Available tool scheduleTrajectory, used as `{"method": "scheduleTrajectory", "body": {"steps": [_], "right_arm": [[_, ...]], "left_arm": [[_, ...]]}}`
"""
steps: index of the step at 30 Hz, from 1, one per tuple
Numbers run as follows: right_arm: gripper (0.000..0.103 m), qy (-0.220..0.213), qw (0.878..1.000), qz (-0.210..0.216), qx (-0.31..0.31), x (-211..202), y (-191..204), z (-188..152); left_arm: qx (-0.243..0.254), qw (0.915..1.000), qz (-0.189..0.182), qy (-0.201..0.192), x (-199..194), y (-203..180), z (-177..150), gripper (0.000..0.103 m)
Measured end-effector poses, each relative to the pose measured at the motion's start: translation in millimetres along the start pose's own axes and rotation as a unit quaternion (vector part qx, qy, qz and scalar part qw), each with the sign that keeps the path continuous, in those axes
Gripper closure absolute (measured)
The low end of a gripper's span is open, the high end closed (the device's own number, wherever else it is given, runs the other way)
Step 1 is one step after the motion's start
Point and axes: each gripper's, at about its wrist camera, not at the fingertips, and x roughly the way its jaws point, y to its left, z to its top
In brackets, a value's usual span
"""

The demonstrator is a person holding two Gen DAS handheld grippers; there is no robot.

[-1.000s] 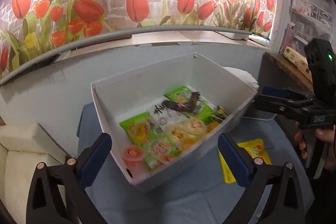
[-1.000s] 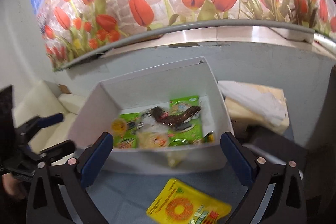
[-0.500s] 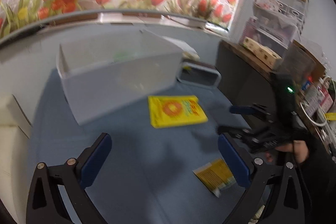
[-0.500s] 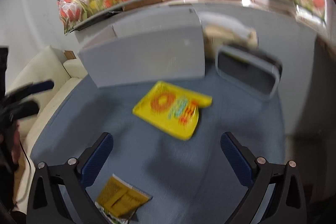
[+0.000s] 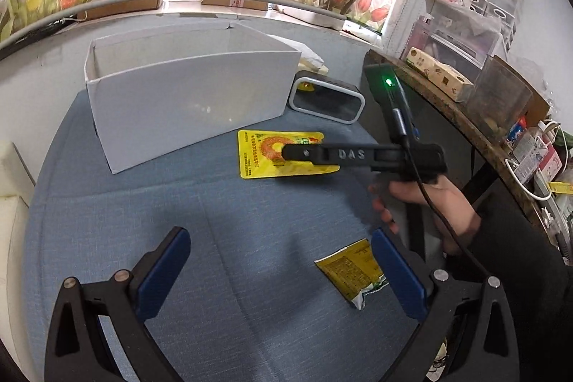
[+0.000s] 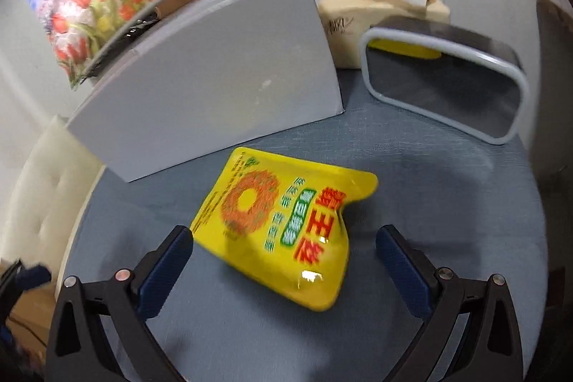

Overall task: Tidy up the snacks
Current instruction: 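Grasp the yellow snack bag with the right tool while the left grasps the small yellow packet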

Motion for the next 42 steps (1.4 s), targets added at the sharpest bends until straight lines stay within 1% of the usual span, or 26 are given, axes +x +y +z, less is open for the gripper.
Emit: {"method": "scheduleTrajectory", "body": {"steps": [1,3,4,5,6,7,9,11,12,13,14,18,20,24,27,30,32,34,39,42], "right_arm": [[0.000,-0.004,1.000,-0.004,-0.007,3,2,1],[0.007,-0.009,0.999,-0.028,-0.025,6,7,2],[0.017,-0.012,0.998,-0.050,-0.036,8,10,2],[0.035,-0.014,0.997,-0.061,-0.041,8,10,3],[0.041,-0.015,0.998,-0.054,-0.038,7,9,3],[0.055,-0.014,0.999,-0.037,-0.026,6,6,3],[0.062,-0.016,1.000,-0.023,-0.011,2,0,1],[0.072,-0.020,1.000,-0.016,-0.015,-3,-2,-2],[0.074,-0.022,1.000,-0.012,-0.014,-5,-1,-3],[0.080,-0.030,0.999,-0.007,-0.014,-11,-1,-5],[0.083,-0.041,0.999,-0.004,-0.015,-19,2,-8],[0.086,-0.073,0.996,-0.002,-0.044,-43,20,-15],[0.088,-0.083,0.994,-0.015,-0.066,-55,31,-19],[0.090,-0.097,0.991,-0.018,-0.093,-70,44,-18],[0.090,-0.107,0.988,-0.032,-0.110,-84,52,-19],[0.090,-0.116,0.985,-0.037,-0.124,-92,60,-15],[0.090,-0.115,0.984,-0.044,-0.129,-93,63,-15],[0.090,-0.110,0.985,-0.047,-0.122,-95,59,-17],[0.090,-0.118,0.985,-0.053,-0.114,-113,52,-27],[0.090,-0.125,0.984,-0.062,-0.112,-129,48,-37]], "left_arm": [[-0.001,1.0000,0.000,0.002,1,1,-1,0.000],[-0.004,1.0000,0.002,0.004,3,4,-1,0.000],[-0.007,1.0000,0.002,0.004,3,5,-1,0.000],[-0.010,0.9999,0.001,0.004,4,4,-2,0.000],[-0.013,0.9999,0.000,0.004,5,5,-2,0.000],[-0.014,0.9999,-0.001,0.005,6,5,-2,0.000],[-0.015,0.9999,-0.001,0.007,7,4,-4,0.000],[-0.012,0.9999,-0.003,0.010,9,2,-4,0.000],[-0.010,0.9999,-0.002,0.011,10,1,-5,0.000],[-0.008,0.9999,-0.001,0.011,10,0,-5,0.000],[-0.008,0.9999,-0.002,0.011,10,-1,-5,0.000],[-0.006,0.9999,-0.003,0.013,13,-6,-5,0.000],[-0.005,0.9999,-0.003,0.014,13,-10,-6,0.000],[0.000,0.9999,-0.005,0.014,11,-15,-7,0.000],[0.002,0.9999,-0.007,0.012,8,-18,-7,0.000],[0.005,0.9999,-0.007,0.011,6,-20,-7,0.000],[0.006,0.9999,-0.007,0.011,5,-21,-7,0.000],[0.008,0.9998,-0.008,0.015,7,-21,-9,0.000],[0.029,0.9986,-0.010,0.043,24,-36,-21,0.000],[0.028,0.9978,-0.011,0.059,39,-49,-26,0.000]]}}
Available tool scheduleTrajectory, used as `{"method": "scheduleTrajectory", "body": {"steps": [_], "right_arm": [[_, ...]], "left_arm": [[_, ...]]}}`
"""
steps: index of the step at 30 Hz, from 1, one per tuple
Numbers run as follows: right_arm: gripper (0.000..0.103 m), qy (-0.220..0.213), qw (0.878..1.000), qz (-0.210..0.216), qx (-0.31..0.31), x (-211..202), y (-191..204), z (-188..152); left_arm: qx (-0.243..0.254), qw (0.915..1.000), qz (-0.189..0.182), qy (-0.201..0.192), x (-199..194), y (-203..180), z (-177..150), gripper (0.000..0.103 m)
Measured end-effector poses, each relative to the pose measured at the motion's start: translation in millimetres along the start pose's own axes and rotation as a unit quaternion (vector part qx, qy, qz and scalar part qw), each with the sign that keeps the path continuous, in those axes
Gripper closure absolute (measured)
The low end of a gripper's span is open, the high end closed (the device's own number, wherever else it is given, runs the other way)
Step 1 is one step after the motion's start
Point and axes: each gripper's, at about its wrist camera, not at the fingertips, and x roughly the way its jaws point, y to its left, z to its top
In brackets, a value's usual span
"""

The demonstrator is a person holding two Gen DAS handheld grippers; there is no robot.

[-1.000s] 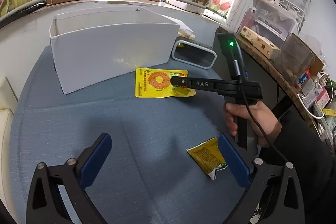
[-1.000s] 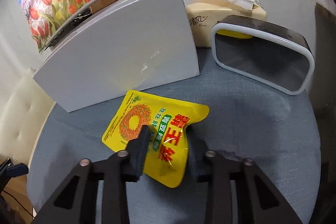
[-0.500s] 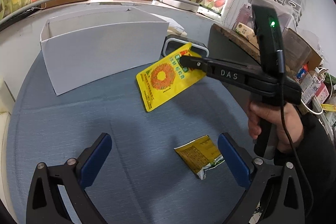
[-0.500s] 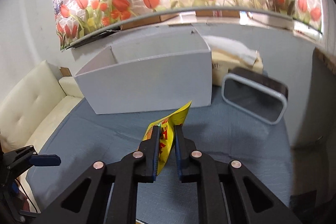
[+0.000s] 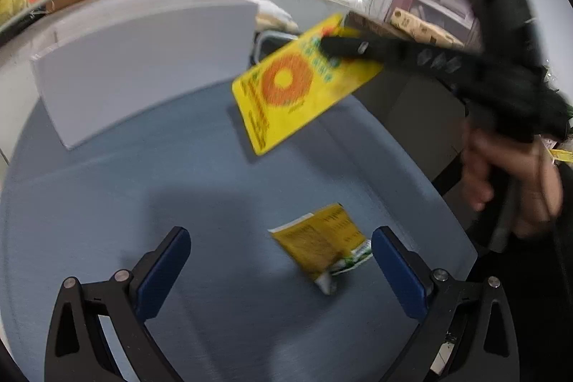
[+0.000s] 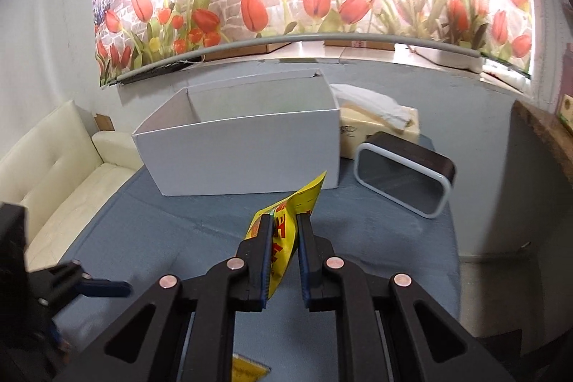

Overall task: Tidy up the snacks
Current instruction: 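Grasp the yellow snack bag with the right tool while the left grasps the small yellow packet, then carry the yellow bag and small packet into the white box and release both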

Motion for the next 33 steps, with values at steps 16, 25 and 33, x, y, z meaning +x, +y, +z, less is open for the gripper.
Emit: {"method": "scheduleTrajectory", "body": {"steps": [16,25,33], "right_arm": [[0.090,-0.043,0.997,-0.031,0.048,-92,-47,-32],[0.090,-0.047,0.997,-0.025,0.048,-97,-46,-34],[0.090,-0.054,0.998,-0.006,0.036,-78,-27,-16]], "left_arm": [[0.031,0.9968,0.068,0.029,55,-70,-11,0.043],[0.038,0.9975,0.060,0.003,27,-70,-7,0.047],[0.016,0.9942,0.081,-0.070,-53,-29,22,0.047]]}}
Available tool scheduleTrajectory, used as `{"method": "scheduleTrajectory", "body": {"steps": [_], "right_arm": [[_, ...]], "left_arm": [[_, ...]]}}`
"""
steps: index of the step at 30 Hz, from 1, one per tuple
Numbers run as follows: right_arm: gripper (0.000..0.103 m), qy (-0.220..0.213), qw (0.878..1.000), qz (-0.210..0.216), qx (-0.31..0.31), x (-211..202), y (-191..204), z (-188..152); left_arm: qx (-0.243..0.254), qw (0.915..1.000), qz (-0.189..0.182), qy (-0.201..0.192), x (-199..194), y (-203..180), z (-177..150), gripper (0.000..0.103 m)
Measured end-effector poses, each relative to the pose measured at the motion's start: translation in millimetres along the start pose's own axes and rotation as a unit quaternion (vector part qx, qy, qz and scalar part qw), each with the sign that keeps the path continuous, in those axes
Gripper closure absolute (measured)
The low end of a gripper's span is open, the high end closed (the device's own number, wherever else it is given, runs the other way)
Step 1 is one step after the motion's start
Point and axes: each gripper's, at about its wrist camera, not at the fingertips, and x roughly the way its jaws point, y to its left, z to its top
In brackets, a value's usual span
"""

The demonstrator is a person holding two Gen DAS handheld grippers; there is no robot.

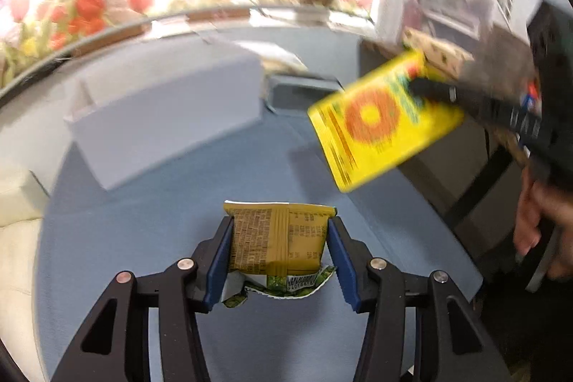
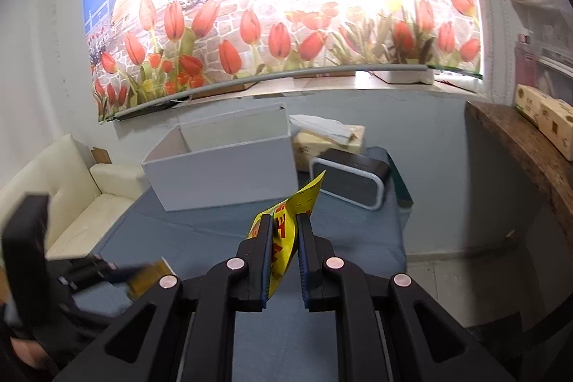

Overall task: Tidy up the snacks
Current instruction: 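Carry the yellow bag and small packet into the white box and release both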

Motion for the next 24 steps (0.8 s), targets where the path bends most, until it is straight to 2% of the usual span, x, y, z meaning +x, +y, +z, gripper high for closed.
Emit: {"method": "scheduleTrajectory", "body": {"steps": [8,12,13,17,21,23,24], "right_arm": [[0.090,-0.006,0.999,0.029,-0.017,41,37,39],[0.090,-0.011,0.999,0.040,-0.008,73,47,73],[0.090,-0.013,0.999,0.041,-0.005,85,50,84],[0.090,-0.015,0.999,0.037,0.000,125,56,122],[0.090,-0.022,0.999,0.036,0.014,161,59,146],[0.090,-0.009,0.999,0.033,0.015,181,62,152],[0.090,-0.001,0.999,0.028,0.016,190,62,154]], "left_arm": [[-0.052,0.9971,0.029,-0.048,-28,87,49,0.047],[-0.061,0.9953,0.034,-0.067,-21,126,90,0.047],[-0.055,0.9951,0.044,-0.069,-14,134,104,0.047],[-0.055,0.9954,0.042,-0.067,18,166,147,0.047],[-0.059,0.9960,0.042,-0.053,51,189,168,0.046],[-0.062,0.9966,0.041,-0.036,69,196,173,0.041],[-0.063,0.9967,0.044,-0.028,75,199,174,0.035]]}}
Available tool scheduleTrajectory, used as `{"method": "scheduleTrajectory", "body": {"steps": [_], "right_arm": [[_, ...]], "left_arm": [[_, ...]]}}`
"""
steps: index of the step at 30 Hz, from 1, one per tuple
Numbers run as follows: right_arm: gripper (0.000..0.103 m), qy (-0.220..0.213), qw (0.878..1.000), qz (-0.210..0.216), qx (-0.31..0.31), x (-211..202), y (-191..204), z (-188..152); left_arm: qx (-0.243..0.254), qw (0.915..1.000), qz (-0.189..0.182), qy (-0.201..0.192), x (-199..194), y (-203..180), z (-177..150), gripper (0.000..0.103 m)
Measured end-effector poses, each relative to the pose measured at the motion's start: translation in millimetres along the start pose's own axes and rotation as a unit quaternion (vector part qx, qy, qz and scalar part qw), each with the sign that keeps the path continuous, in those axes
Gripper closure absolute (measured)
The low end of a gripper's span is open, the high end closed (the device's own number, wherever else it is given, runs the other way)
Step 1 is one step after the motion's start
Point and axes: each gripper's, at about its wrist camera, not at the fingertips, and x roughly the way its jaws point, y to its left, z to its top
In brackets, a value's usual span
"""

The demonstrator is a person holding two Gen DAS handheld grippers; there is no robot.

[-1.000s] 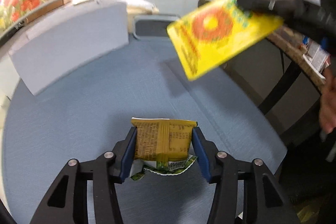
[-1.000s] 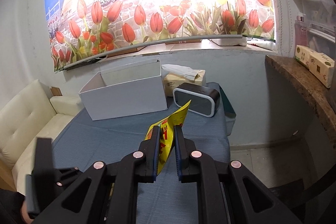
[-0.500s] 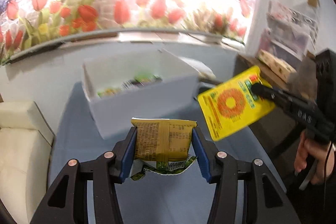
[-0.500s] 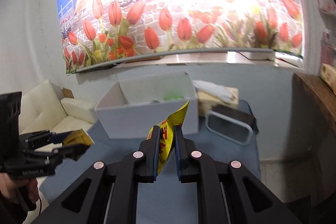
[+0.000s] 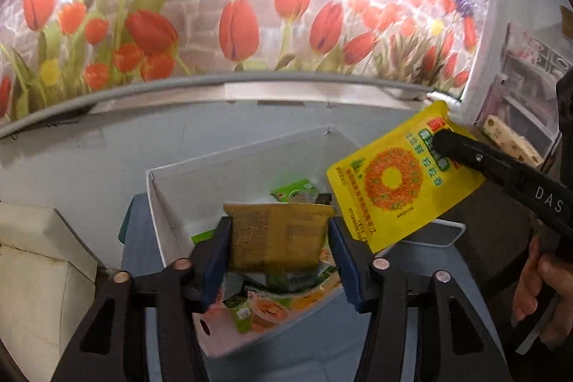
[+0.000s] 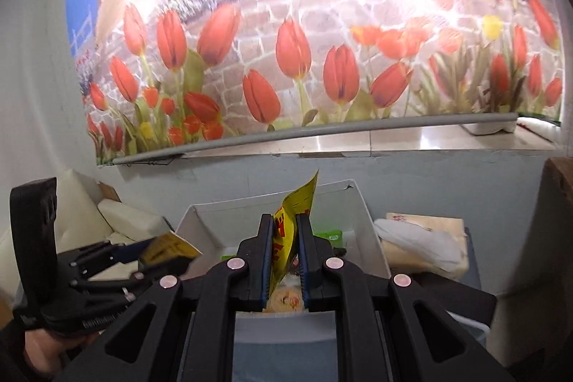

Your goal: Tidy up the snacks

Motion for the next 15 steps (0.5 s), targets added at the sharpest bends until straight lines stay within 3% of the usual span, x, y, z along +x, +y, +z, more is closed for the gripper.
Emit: {"method": "scheduleTrajectory", "body": {"steps": [1,2,3,5,10,15], "right_arm": [[0.089,0.003,1.000,-0.019,0.003,8,0,1],[0.080,0.006,0.999,-0.038,0.003,14,-1,2],[0.045,0.007,0.999,-0.048,0.004,18,-3,3],[0.000,0.000,0.999,-0.041,0.016,22,-10,4],[0.000,-0.006,0.998,-0.067,0.020,14,-13,1],[0.000,-0.028,0.996,-0.088,-0.010,-11,4,-8]], "left_arm": [[-0.002,1.0000,-0.002,0.008,5,3,1,0.016],[-0.004,1.0000,-0.004,0.006,7,7,2,0.000],[-0.004,1.0000,0.001,0.002,7,9,2,0.000],[-0.008,0.9999,0.009,0.006,7,17,5,0.000],[0.006,0.9993,0.035,-0.004,-8,21,-3,0.000],[0.025,0.9969,0.036,-0.066,-50,6,-15,0.000]]}}
